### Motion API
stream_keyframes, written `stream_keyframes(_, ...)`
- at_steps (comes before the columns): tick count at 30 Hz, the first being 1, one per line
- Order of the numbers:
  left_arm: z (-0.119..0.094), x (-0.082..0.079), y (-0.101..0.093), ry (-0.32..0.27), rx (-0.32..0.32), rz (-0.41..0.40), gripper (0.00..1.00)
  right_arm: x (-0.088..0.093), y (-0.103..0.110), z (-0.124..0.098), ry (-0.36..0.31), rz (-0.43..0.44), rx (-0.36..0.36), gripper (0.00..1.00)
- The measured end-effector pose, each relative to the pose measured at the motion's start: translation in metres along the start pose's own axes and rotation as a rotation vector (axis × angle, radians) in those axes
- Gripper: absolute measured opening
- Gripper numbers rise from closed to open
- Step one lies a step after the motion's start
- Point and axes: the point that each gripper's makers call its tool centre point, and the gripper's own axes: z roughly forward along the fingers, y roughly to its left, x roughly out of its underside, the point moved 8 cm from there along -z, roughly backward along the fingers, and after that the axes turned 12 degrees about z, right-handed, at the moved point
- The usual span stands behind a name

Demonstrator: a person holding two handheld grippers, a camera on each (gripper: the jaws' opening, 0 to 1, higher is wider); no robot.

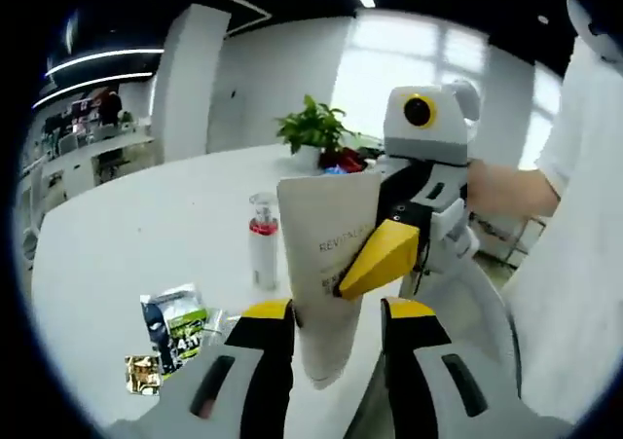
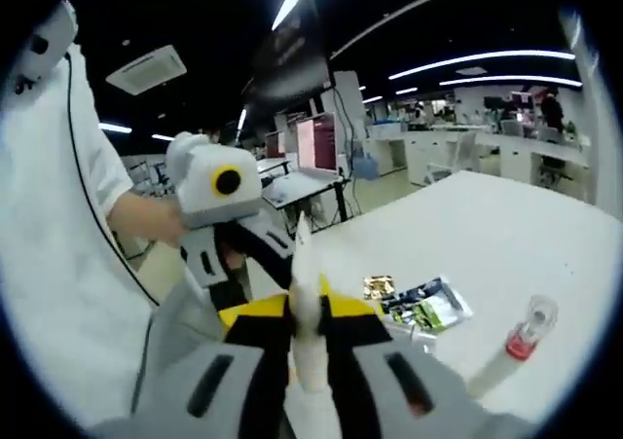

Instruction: Arrange the skincare products in the storage area until every visible bottle or jar stands upright without overlapping.

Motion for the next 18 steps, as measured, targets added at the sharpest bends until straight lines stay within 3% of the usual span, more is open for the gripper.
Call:
stream_keyframes(6,0.002,-0.011,-0.001,0.050,0.096,0.151,0.30,-0.013,0.008,-0.003,0.044,-0.075,-0.113,0.12)
stream_keyframes(9,0.002,-0.017,-0.001,0.066,0.139,0.221,0.28,-0.015,0.009,-0.004,0.063,-0.092,-0.135,0.12)
stream_keyframes(18,0.008,-0.019,-0.001,0.082,0.202,0.268,0.24,-0.023,0.008,-0.009,0.046,-0.075,-0.197,0.12)
